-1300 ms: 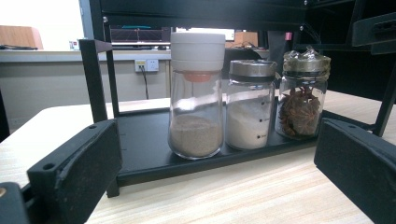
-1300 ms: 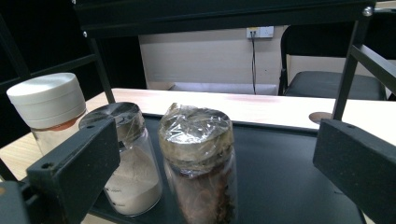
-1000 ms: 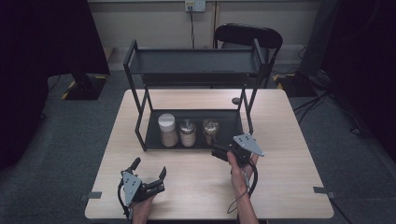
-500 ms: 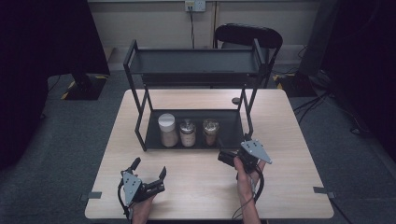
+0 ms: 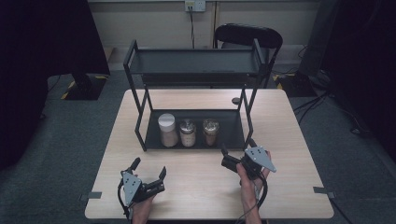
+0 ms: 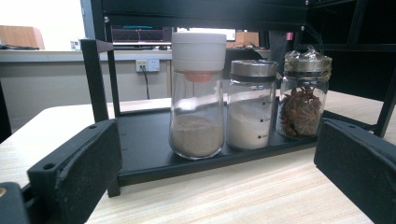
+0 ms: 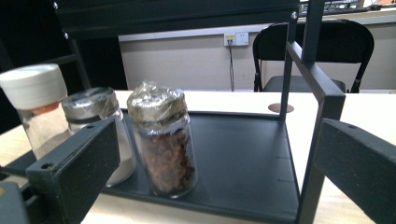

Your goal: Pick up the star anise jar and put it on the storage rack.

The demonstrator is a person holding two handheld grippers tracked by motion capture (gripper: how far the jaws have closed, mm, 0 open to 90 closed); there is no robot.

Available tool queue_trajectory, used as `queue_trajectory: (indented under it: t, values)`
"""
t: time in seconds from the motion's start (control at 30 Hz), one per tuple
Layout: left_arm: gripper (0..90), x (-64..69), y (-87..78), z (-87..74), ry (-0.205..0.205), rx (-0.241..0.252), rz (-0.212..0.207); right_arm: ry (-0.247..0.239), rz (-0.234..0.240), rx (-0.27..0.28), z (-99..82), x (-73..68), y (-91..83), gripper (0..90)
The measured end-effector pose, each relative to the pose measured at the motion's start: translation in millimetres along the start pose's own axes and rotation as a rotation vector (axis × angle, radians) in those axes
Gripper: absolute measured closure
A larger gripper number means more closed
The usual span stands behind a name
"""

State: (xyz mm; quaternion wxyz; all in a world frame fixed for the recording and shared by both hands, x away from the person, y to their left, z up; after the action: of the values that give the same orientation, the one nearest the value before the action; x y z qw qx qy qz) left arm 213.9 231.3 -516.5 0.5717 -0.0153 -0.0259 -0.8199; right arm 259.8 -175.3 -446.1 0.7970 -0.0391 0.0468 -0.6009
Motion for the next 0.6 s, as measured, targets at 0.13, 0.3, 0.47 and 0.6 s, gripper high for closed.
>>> queue_trajectory:
  t: [0.13,0.3,0.47,0.6]
  values:
    - [0.2,0.0,0.0,0.0,0.000,0.000,0.000,-0.010,-0.024,0.000,-3.7,-4.0,-4.8,0.0]
    - [0.2,0.0,0.0,0.0,0.000,0.000,0.000,-0.010,-0.025,0.008,-5.8,-4.8,-10.1,0.0]
    - [0.2,-0.1,0.0,0.0,0.000,0.000,0.000,-0.009,-0.027,0.012,-8.6,-5.4,-16.3,0.0]
    - [0.2,0.1,0.0,0.0,0.000,0.000,0.000,0.002,-0.031,0.023,-13.2,-6.8,-21.5,0.0]
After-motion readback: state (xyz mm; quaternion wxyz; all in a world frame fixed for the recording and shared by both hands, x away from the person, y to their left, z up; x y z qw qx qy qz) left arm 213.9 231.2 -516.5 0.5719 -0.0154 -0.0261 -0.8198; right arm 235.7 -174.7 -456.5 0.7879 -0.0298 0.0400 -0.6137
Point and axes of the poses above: each handheld gripper's, and its own axes: y roughly forward along the jaws, z roughly out of its top, x roughly to its right, the point moved 5 cm from there along y, roughly forward along the jaws, and after that the axes turned 3 degrees about -y, right-handed, at the moved point
